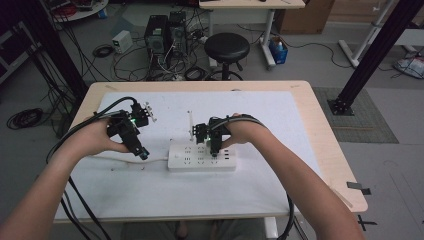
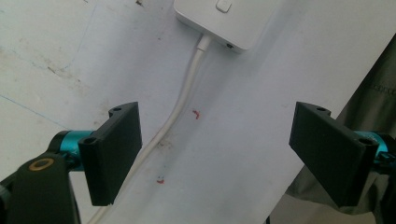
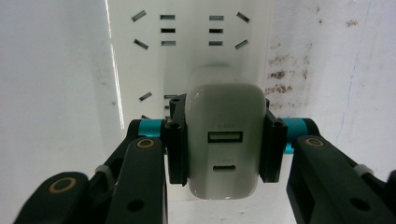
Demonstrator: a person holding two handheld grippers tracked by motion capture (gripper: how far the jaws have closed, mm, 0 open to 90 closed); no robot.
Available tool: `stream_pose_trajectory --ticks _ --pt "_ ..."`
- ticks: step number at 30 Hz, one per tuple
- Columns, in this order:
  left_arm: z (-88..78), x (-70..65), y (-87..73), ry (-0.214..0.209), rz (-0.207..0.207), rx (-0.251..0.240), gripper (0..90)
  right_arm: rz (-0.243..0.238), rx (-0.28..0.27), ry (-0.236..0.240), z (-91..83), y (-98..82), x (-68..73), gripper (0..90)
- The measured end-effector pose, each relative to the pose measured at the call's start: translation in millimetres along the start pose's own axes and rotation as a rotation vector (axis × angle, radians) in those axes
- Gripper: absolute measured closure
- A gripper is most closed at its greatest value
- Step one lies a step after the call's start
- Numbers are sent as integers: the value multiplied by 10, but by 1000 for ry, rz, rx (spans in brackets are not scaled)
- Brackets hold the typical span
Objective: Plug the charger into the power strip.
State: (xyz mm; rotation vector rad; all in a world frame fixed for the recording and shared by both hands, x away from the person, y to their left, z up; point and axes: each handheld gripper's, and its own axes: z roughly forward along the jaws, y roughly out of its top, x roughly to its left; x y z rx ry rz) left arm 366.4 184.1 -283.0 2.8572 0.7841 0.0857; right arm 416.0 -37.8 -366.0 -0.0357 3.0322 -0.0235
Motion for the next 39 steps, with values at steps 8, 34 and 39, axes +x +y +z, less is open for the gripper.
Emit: stream_pose_trajectory --ticks 8,34,39 --pt "-23 73 29 16 -2 -3 170 273 -216 62 -503 -406 -227 234" --pt "-338 269 246 90 -29 -48 170 1115 -80 -117 -1127 -2186 -128 154" --pt "-330 255 273 109 -32 -26 170 1110 -85 -114 -1121 -2189 -118 154"
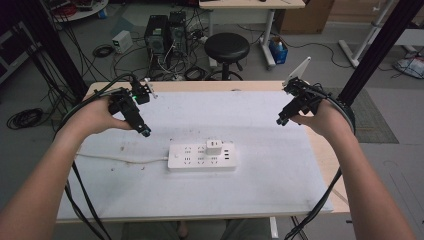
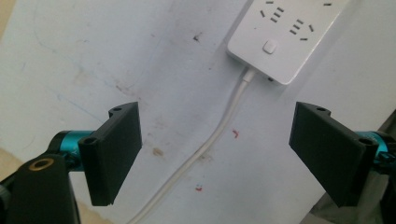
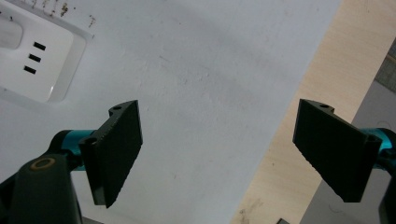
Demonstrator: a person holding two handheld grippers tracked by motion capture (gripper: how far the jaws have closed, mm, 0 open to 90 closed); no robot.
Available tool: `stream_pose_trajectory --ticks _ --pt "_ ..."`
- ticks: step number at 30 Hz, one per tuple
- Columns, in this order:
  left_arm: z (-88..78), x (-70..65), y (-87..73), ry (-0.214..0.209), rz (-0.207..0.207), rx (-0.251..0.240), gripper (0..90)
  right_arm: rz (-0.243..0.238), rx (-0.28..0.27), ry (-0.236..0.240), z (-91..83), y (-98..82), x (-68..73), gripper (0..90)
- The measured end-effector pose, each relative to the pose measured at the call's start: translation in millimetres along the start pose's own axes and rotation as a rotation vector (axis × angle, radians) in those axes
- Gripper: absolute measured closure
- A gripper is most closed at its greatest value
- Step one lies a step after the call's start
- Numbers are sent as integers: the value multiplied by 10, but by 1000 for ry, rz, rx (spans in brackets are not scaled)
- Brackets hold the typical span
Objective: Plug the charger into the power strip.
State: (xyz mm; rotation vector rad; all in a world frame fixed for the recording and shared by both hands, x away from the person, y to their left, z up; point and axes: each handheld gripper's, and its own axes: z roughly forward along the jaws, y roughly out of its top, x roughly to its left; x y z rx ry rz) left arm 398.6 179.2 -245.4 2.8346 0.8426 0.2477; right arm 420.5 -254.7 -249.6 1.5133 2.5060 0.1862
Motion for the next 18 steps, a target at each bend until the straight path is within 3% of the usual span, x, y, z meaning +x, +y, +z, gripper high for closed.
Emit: stream_pose_trajectory --ticks 8,18 --pt "-11 -30 -11 -1 6 0 170 -19 4 -7 19 -21 0 154" --pt "-25 -2 -57 11 4 -7 170 -6 -14 1 8 -19 -2 154"
